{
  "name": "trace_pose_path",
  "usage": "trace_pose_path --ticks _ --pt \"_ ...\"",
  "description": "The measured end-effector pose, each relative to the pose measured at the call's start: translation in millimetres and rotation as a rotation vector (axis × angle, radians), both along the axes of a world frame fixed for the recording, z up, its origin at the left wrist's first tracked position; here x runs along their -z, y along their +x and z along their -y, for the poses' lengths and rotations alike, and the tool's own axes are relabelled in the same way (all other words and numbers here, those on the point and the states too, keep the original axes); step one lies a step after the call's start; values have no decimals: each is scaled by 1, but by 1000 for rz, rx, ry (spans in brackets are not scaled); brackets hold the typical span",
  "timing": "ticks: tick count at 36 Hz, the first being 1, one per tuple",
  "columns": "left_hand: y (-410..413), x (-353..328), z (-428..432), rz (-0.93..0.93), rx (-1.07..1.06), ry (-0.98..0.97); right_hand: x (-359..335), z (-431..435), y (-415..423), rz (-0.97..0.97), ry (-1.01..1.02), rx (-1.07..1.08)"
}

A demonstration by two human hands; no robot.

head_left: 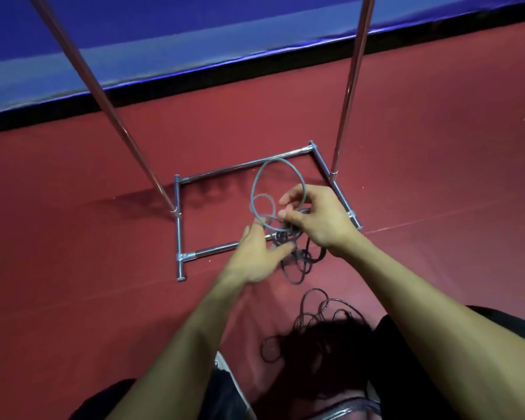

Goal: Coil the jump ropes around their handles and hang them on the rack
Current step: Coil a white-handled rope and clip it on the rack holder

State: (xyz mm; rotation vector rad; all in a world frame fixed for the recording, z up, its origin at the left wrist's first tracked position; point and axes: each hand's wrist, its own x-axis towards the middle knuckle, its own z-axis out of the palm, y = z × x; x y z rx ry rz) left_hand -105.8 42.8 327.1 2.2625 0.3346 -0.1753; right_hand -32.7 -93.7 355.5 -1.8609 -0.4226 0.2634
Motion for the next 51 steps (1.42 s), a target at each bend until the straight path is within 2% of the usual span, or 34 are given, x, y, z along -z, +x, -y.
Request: trace_pose_path --ticks 2,6,8,12,15,17,19,22,24,27,30,34,38,40,41,43,46,49,51 --pt "4 -10 11 126 -34 -95 -2 -4 -2 -2 16 24" --pt "11 -21 15 246 -13 -79 -9 -3 -6 -50 75 15" --pt "10 -21 8 258 -6 -107 -13 2 -3 -48 22 11" --pt "4 -25 2 282 65 -153 -21 14 4 85 -169 10" --pt "-2 -34 5 312 -95 -394 -29 23 5 84 -244 46" --pt "-6 -41 2 255 -145 -560 -34 29 4 60 -254 71" --pt "-11 -47 -3 210 -115 -588 -41 37 1 69 -313 87" --pt "-21 -54 -8 242 -80 -552 -51 43 -4 150 -408 57" --pt "-27 -57 -8 215 -37 -599 -54 38 -11 140 -349 31" --pt "-28 -60 -2 144 -35 -704 -49 27 -19 34 -143 9" --pt "-20 -51 6 154 -165 -571 -46 20 -19 19 -71 64" --pt "-13 -41 4 267 -320 -432 -48 22 -13 86 -50 136" --pt "-9 -44 -12 428 -406 -320 -31 40 -6 115 -138 295" --pt "-5 -59 -17 516 -369 -232 -27 46 -3 111 -175 317" --pt "-1 -68 -17 551 -334 -205 -28 46 -1 109 -141 260" --pt "4 -87 -11 566 -220 -204 -38 40 -2 114 20 43" --pt "8 -107 6 464 13 -149 -63 26 -7 155 277 -203" --pt "8 -118 10 428 58 -183 -88 14 -13 159 409 -86" --pt "4 -123 6 420 26 -235 -100 13 -14 141 409 40"
